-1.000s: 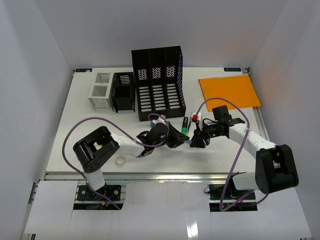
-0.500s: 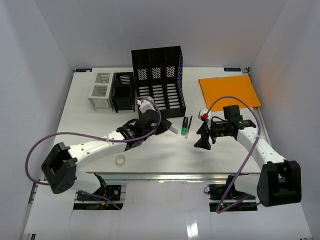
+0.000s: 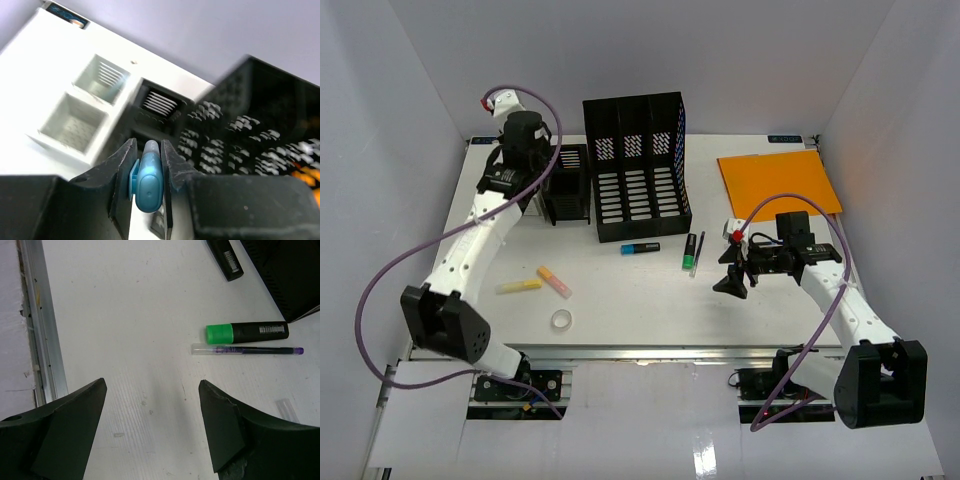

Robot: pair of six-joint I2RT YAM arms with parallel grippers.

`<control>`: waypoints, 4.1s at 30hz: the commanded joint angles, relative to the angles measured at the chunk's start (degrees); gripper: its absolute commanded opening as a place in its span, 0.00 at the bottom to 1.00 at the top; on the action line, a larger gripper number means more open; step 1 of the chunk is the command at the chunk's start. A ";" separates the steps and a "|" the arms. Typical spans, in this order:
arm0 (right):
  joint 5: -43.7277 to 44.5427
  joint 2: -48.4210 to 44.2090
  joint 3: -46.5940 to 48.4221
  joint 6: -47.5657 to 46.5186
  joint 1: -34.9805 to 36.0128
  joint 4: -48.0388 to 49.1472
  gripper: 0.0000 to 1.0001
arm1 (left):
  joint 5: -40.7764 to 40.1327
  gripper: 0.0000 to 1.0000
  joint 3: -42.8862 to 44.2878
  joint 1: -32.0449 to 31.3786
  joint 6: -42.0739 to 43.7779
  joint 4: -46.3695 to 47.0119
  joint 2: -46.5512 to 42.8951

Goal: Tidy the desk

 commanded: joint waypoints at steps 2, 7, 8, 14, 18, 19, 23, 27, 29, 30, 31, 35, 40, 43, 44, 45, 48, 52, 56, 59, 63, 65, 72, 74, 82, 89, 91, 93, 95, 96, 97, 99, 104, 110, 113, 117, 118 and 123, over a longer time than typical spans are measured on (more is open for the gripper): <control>-0.78 -1.69 0.13 -1.44 -0.78 -0.66 0.81 | -0.39 0.00 12.16 7.18 7.14 -1.39 13.39; -0.88 -2.48 0.03 -1.62 -1.56 -0.74 0.81 | 0.10 0.00 20.93 10.58 8.93 -1.56 22.67; -1.05 -2.65 -0.06 -1.63 -1.66 -0.74 0.81 | 0.12 0.00 21.98 11.06 8.94 -1.56 23.66; -1.74 -2.85 -0.14 -1.95 -2.32 -0.98 0.81 | 1.23 0.00 27.76 13.62 10.28 -0.90 29.71; -1.83 -2.73 -0.16 -2.08 -2.36 -1.09 0.81 | 2.13 0.00 27.40 14.15 10.10 -0.31 32.02; -1.83 -2.73 -0.21 -2.13 -2.42 -1.09 0.81 | 2.33 0.00 27.34 14.21 10.15 -0.26 32.53; -1.83 -2.66 -0.23 -2.15 -2.71 -1.09 0.81 | 2.76 0.01 27.15 14.31 9.90 -0.07 33.95; -1.91 -2.64 -0.23 -2.23 -2.95 -1.09 0.81 | 3.27 0.08 26.50 14.31 9.73 -0.16 34.34; -1.91 -2.56 -0.23 -2.31 -3.04 -1.17 0.81 | 3.50 0.20 25.82 14.39 9.72 -0.16 34.11; -1.91 -2.55 -0.23 -2.32 -3.11 -1.24 0.81 | 3.92 0.35 25.55 14.40 9.72 -0.16 33.96; -1.98 -2.58 -0.23 -2.35 -3.16 -1.29 0.81 | 4.42 0.48 25.12 14.46 9.75 -0.16 33.67; -2.22 -2.68 -0.23 -2.46 -3.45 -1.49 0.81 | 7.04 0.83 23.94 14.71 10.08 -0.89 32.18; -2.70 -2.99 -0.23 -2.69 -3.94 -1.81 0.81 | 11.10 0.88 22.99 15.25 8.62 -5.10 27.77; -2.71 -3.08 -0.23 -2.76 -4.12 -1.97 0.81 | 16.60 0.85 17.10 15.71 1.89 -7.56 21.05; -2.71 -3.08 -0.23 -2.76 -4.18 -1.97 0.81 | 19.02 0.83 12.86 15.71 0.32 -7.62 17.55; -2.78 -3.15 -0.26 -2.80 -4.26 -2.01 0.81 | 20.93 0.79 7.36 15.75 -2.88 -7.66 14.67; -3.21 -3.40 -0.34 -3.00 -4.63 -2.26 0.81 | 25.98 0.60 -5.55 15.80 -10.79 -9.42 4.31; -3.50 -3.51 -0.49 -3.38 -5.07 -2.59 0.81 | 28.24 0.43 -20.60 15.80 -17.97 -14.57 -7.00; -3.94 -3.25 -0.31 -3.64 -5.15 -3.02 0.81 | 30.60 0.43 -32.95 15.80 -19.54 -15.01 -17.55; -4.04 -3.09 -0.24 -3.55 -5.32 -3.11 0.81 | 33.04 0.48 -39.18 15.80 -19.63 -15.20 -20.41; -3.79 -3.02 -0.31 -3.50 -5.55 -3.06 0.81 | 33.47 0.54 -40.34 15.72 -18.88 -16.96 -16.65; -3.76 -2.87 -0.31 -3.47 -5.86 -2.96 0.81 | 33.98 0.56 -39.82 15.72 -18.90 -17.11 -13.95; -3.67 -2.42 -0.40 -3.47 -6.49 -3.11 0.81 | 35.29 0.59 -36.21 15.30 -16.97 -16.90 -6.36; -3.67 -2.29 -0.40 -3.47 -6.56 -3.11 0.81 | 34.24 0.60 -35.19 15.02 -15.71 -17.45 -4.55; -3.72 -2.33 -0.40 -3.47 -6.63 -3.04 0.81 | 31.50 0.62 -30.81 13.87 -13.88 -19.25 4.25; -3.85 -2.58 -0.58 -3.64 -6.91 -3.17 0.81 | 29.23 0.61 -27.62 12.00 -13.74 -20.16 9.12; -3.88 -2.62 -0.58 -3.68 -6.95 -3.20 0.81 | 29.20 0.60 -26.88 11.79 -13.78 -20.20 10.24; -3.93 -2.72 -0.58 -3.73 -7.00 -3.20 0.81 | 29.19 0.59 -25.97 11.59 -13.83 -20.20 11.45; -3.94 -2.88 -0.58 -3.73 -7.09 -3.20 0.81 | 27.01 0.59 -25.11 11.22 -13.71 -20.28 12.31; -3.94 -2.94 -0.58 -3.73 -7.09 -3.20 0.81 | 26.53 0.58 -24.61 11.02 -13.57 -20.28 13.18; -3.95 -3.00 -0.58 -3.74 -7.10 -3.20 0.81 | 26.14 0.57 -24.15 10.86 -13.44 -20.31 14.01; -4.05 -3.09 -0.58 -3.82 -7.18 -3.21 0.81 | 25.65 0.56 -23.45 10.69 -13.22 -20.46 15.45; -4.38 -3.25 -0.58 -3.90 -7.18 -3.30 0.81 | 23.93 0.54 -22.50 10.24 -12.63 -20.47 17.18; -4.47 -3.25 -0.58 -4.08 -7.18 -3.46 0.81 | 22.25 0.41 -22.68 9.82 -11.79 -20.27 16.92; -4.55 -3.18 -0.58 -4.08 -7.18 -3.55 0.82 | 22.35 0.32 -22.76 9.54 -10.70 -19.75 15.34; -4.60 -3.19 -0.55 -4.08 -7.18 -3.55 0.82 | 22.74 0.13 -22.30 8.97 -8.71 -19.49 11.99; -4.69 -3.23 -0.51 -4.08 -7.18 -3.55 0.82 | 22.83 0.08 -22.08 8.83 -7.82 -19.31 11.04; -5.09 -3.16 -0.57 -4.09 -7.18 -3.73 0.82 | 25.19 0.02 -19.27 8.77 1.66 -16.04 1.21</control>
